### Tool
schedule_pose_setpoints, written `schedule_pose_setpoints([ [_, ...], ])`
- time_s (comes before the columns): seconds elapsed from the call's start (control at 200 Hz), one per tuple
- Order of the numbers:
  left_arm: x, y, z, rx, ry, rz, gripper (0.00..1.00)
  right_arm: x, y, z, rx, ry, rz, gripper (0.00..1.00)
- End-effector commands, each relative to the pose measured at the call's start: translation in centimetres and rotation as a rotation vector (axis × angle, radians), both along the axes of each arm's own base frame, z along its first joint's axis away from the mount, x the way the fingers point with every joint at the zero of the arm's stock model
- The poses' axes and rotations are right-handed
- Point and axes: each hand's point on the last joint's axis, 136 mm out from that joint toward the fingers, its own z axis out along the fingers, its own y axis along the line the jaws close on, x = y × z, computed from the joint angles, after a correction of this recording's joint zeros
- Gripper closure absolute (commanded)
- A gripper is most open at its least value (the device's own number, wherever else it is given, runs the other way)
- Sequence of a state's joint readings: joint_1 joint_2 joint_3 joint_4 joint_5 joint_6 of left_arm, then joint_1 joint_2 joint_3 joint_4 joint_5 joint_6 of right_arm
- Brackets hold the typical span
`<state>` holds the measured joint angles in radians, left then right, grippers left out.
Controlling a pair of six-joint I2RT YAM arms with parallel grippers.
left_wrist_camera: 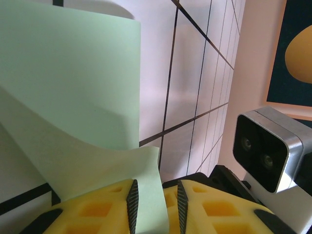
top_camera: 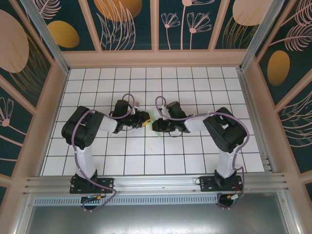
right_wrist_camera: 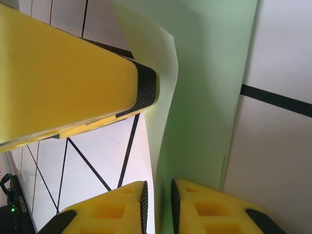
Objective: Fold a paper plane with a square sheet of paper (pick it up from the middle)
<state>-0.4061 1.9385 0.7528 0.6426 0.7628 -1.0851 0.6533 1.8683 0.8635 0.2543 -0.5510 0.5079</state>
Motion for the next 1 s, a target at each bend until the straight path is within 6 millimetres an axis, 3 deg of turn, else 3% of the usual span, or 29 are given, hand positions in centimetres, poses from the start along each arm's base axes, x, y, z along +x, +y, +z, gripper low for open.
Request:
schedule_pose_setpoints([
  [0.0,0.2,-0.4,-0.3,0.007,-0.016,-0.021,0.69,0.2,-0.5,1.0,-0.014,0.004,-0.016,0.76],
  [0.44,0.1,-0.4,-0.5,0.014,-0.008,-0.024,0.7,0.5,-0.4,1.8,-0.018,0.03,-0.042,0.79],
  [0.726,0.2,-0.4,-0.2,0.012,-0.014,-0.024,0.7,0.0,-0.6,0.2,-0.048,0.081,-0.05,0.87],
  [0.996,0.3,-0.5,2.8,-0.011,-0.101,-0.03,0.66,-0.7,-1.2,-1.4,-0.031,0.15,-0.09,0.92],
])
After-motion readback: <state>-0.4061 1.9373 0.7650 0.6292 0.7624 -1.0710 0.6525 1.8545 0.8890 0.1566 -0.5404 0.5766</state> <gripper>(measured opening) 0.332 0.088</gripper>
